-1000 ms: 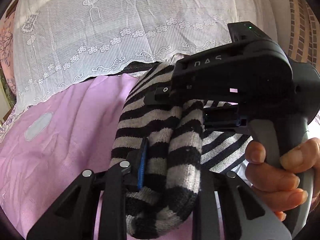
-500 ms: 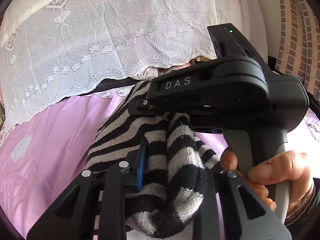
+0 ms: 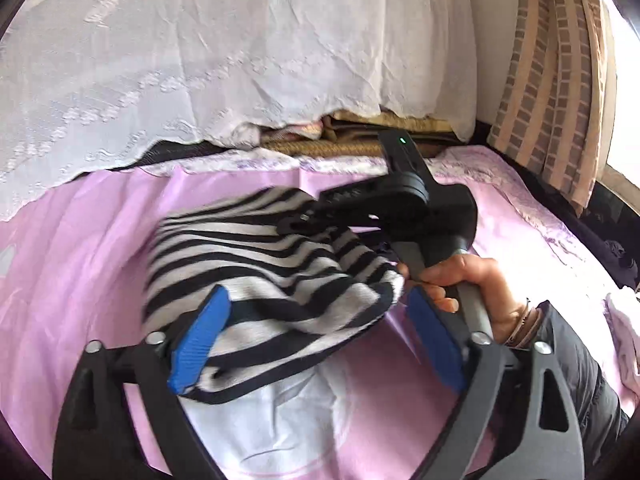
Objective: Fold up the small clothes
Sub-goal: 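Fold the sweater over onto itself with the right tool and release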
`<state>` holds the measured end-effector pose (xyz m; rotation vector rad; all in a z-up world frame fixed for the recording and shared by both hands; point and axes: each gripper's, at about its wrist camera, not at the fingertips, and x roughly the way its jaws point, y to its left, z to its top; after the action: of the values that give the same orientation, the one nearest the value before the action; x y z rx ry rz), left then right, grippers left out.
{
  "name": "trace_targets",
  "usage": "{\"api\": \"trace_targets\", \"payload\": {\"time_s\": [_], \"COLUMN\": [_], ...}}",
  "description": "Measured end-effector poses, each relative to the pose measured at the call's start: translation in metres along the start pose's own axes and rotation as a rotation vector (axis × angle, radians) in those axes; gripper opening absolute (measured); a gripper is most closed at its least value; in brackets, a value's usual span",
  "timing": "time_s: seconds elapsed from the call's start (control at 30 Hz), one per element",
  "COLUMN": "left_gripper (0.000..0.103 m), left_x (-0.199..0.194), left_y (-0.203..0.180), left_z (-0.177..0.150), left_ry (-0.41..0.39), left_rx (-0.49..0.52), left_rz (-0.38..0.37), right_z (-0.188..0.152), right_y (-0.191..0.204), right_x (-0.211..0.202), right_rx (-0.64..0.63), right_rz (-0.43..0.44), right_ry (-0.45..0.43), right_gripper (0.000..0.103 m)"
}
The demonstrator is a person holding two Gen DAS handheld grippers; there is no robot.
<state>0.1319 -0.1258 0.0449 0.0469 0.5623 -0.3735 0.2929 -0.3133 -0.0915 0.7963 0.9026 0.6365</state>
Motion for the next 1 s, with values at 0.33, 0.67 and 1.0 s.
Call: {"api": "trace_targets", "payload": {"time_s": [0.33, 0.67, 1.0], "left_gripper": [0.099, 0.099, 0.098], "left_x": [0.065, 0.063, 0.028], "left_y": [0.072, 0.068, 0.094], "left_z": [-0.027, -0.042, -0.018], "left_ry": [0.255, 0.257, 0.143], "left_rx": [-0.192, -0.212, -0.253], "left_rz": [0.153, 0.113, 0.211], "right_z": [-0.011, -0.038, -0.108], "right_y": [-0.001, 0.054, 0.096], "right_x": [-0.017, -0.071, -0.049], "right_rx": [-0.007, -0.19, -0.392], "right_rz": [-0.102, -0.495, -0.454], "right_ry": [-0.08, -0.319, -0.136], "right_gripper": [0.024, 0.027, 0.024]}}
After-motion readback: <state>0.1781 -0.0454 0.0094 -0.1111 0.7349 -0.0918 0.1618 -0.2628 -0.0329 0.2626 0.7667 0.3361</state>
